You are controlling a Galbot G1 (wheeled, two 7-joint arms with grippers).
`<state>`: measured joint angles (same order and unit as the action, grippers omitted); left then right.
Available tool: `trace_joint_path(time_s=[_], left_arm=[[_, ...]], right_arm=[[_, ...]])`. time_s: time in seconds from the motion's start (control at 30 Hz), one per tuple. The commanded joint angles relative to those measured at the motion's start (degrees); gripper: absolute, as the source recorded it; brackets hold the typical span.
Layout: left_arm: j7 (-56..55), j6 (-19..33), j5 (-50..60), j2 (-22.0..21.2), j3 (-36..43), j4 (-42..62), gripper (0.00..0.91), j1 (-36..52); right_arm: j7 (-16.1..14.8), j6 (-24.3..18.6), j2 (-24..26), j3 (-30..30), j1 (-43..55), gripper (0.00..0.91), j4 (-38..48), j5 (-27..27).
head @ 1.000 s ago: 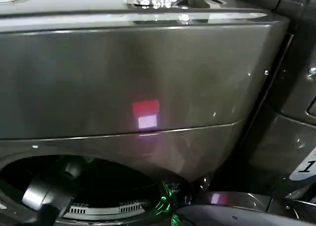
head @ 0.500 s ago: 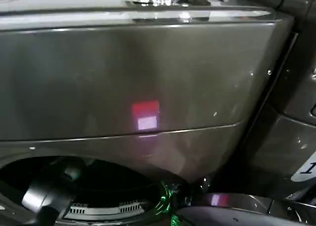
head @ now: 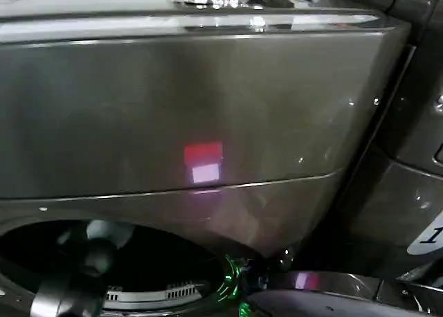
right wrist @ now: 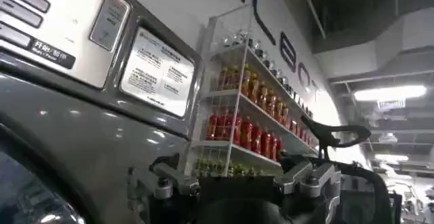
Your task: Grasp the clothes from the dryer.
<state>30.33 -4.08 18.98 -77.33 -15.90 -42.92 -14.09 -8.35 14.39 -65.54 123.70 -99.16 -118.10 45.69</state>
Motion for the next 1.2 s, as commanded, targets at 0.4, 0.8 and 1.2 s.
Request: trace_joint_path(time_s=[0.4,0.8,1.2], left_arm=[[-34.1,11.0,-17.3,-6.1,-16.7,-29.2,0.0,-21.8],[-34.9,9.9,-17.1,-7.7,-16.2,-31.4,0.0,-25.1],[-34.2,9.3,-18.1,-7.5,-16.1,-33.8,0.0,-26.8]], right_arm=[[1.6,-1.5,1.1,-0.2,0.7,0.907,0.4,-0.8],[2.1,-3.2,2.3,1.8,0.3,0.907,1.5,0.9],[2.2,-3.4,2.3,3.3,0.0,0.907,1.2,1.0]])
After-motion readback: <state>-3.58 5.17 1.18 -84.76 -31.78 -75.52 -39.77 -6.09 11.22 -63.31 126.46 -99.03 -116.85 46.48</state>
